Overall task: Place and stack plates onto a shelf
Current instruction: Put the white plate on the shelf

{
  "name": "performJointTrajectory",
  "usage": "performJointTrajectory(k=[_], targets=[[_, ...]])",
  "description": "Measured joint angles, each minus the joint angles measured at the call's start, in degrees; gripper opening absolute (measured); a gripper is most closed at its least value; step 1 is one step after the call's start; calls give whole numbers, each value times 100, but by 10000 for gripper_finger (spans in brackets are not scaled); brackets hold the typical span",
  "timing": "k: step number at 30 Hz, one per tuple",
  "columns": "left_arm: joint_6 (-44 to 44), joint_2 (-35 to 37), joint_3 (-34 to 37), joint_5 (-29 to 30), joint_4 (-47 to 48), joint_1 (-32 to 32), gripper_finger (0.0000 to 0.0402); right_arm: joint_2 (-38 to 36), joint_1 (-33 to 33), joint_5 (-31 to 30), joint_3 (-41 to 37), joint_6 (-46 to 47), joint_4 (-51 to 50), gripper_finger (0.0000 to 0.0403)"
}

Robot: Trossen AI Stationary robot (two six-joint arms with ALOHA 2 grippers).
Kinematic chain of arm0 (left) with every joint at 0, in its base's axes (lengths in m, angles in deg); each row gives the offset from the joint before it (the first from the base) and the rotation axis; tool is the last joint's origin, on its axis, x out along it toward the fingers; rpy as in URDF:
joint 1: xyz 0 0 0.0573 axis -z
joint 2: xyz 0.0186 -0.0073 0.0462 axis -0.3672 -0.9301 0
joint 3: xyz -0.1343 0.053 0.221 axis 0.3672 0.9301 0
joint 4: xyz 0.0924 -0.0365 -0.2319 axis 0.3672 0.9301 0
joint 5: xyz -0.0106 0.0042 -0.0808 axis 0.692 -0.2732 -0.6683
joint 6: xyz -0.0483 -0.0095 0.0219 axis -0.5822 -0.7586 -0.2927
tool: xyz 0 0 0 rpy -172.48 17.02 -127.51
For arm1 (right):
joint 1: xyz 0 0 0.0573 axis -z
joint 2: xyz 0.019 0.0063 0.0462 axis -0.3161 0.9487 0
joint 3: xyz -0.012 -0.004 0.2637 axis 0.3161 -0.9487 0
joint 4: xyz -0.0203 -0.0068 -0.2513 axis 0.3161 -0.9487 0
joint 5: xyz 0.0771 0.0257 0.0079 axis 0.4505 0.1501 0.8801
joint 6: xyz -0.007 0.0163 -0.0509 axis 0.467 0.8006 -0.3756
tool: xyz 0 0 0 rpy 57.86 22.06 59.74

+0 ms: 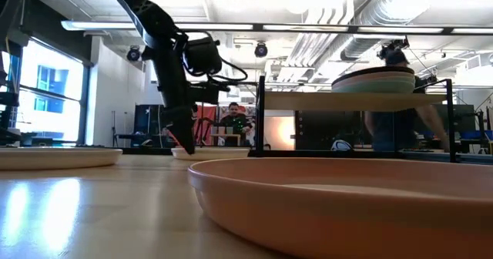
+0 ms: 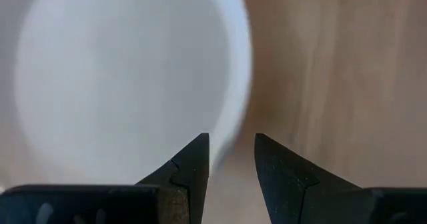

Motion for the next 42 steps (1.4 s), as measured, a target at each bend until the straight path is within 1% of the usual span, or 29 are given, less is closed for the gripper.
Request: performJointTrajectory(k=[9,12,15,20,21,23,32,37,42], targets=[[2,-255,-17,19,2,-15,108,0,0,4,0,2,-2,114],[-9,-257,-17,20,3,-13,102,0,0,20,0,2,-2,114],[-10,-241,-14,15,29,2,80,0,0,20,0,-1,-2,114],[-11,-201,-10,22,64,101,17,0,0,20,0,35,-13,114],[-9,-175,-4,37,101,142,9,0,0,19,0,60,-44,114],[-13,-135,-1,64,98,223,7,0,2,19,0,143,-126,114],[-127,436,0,176,350,677,3,0,2,17,0,179,-268,114],[-178,990,0,262,726,1001,3,29,2,15,0,130,-254,114],[-159,1637,-29,362,878,1395,2,174,2,54,2,129,-160,114]])
